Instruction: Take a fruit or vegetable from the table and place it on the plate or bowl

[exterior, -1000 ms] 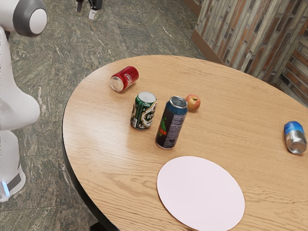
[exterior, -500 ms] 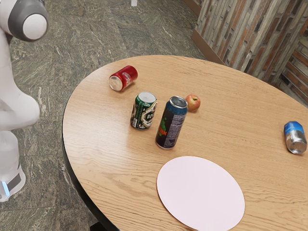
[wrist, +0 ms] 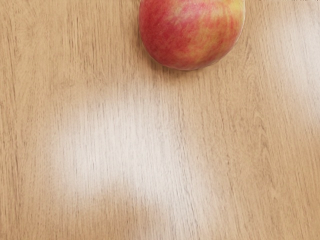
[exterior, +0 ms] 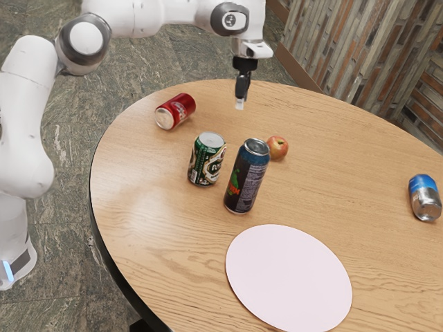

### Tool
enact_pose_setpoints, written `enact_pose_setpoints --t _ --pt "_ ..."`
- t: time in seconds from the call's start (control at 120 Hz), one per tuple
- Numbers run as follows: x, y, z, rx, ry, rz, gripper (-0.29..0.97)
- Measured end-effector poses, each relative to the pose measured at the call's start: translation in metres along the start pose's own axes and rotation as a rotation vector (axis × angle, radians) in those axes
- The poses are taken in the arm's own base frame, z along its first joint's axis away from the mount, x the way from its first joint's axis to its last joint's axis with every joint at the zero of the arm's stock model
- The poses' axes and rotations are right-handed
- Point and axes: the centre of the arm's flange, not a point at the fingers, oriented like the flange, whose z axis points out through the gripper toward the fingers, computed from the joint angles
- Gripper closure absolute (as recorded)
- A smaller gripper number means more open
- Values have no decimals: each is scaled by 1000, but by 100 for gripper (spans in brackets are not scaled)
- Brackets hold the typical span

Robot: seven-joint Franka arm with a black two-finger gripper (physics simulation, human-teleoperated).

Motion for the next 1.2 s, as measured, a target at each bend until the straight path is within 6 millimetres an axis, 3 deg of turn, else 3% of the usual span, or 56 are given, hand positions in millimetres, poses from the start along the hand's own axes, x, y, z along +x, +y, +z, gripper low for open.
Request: enact_pose_setpoints --t 0.133,0.225,0.35,0.583,0.742,0.892,1.033,1.2 --pt "32 17 -3 96 1 19 2" --pt "54 32 7 118 -6 40 2" --pt "66 39 13 83 39 28 2" --pt "79 39 61 -23 113 -1 2" --pt "89 36 89 -39 155 -18 0" --pt "88 18 111 1 191 -54 2" --pt "102 12 111 77 289 -51 2" --pt "92 -12 122 143 334 -91 28"
